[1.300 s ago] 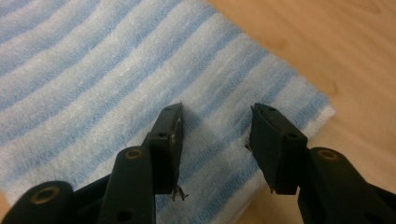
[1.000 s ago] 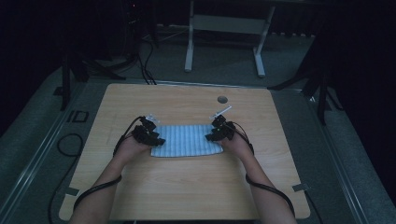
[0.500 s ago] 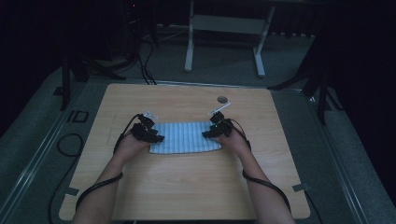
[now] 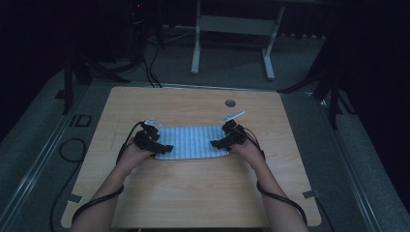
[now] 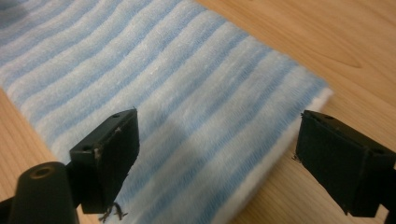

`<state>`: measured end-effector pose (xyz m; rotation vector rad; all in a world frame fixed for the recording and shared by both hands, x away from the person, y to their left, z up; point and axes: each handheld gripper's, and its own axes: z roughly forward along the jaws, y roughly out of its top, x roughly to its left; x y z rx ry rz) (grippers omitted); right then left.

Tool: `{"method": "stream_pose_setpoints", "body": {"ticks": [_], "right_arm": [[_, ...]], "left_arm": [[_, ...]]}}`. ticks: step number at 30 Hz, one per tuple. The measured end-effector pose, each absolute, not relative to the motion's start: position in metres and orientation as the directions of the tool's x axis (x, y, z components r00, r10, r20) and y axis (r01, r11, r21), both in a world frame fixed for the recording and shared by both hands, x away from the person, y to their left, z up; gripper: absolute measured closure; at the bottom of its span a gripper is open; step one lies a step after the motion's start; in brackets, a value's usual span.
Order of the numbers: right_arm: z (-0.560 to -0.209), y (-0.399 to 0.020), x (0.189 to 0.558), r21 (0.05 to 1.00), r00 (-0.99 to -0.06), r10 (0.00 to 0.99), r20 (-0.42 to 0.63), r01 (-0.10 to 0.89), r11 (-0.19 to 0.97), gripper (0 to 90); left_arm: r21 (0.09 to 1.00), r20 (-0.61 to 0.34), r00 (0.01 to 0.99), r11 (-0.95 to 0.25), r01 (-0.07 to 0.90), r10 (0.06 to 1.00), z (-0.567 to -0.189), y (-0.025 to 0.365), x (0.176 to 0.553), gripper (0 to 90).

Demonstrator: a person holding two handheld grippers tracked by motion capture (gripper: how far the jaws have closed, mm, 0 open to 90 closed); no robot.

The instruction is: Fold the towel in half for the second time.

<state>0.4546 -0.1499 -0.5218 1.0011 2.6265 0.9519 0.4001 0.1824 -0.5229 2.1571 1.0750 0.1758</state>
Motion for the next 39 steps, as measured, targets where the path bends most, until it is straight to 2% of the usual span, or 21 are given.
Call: {"method": "stream_pose_setpoints", "body": {"ticks": [8,11,12,25,39], "right_arm": [[-0.521,-0.167,0.437,0.666,-0.762,0.645,0.064,0.514,0.541,13.1],[-0.522,-0.173,0.430,0.670,-0.763,0.645,0.053,0.506,0.543,13.1],[-0.523,-0.176,0.427,0.673,-0.762,0.645,0.057,0.506,0.540,13.1],[-0.529,-0.213,0.394,0.705,-0.741,0.670,0.055,0.504,0.499,13.0],[-0.542,-0.258,0.370,0.701,-0.683,0.730,0.035,0.537,0.468,12.9]], "left_arm": [[0.694,-0.167,0.635,-0.367,0.619,0.754,-0.534,0.191,0.379,12.9],[0.692,-0.198,0.627,-0.345,0.634,0.753,-0.540,0.195,0.373,2.5],[0.691,-0.198,0.628,-0.347,0.634,0.752,-0.542,0.196,0.371,1.9],[0.712,-0.147,0.632,-0.362,0.602,0.761,-0.543,0.214,0.336,1.9],[0.721,-0.166,0.577,-0.300,0.624,0.800,-0.549,0.250,0.308,1.9]]}}
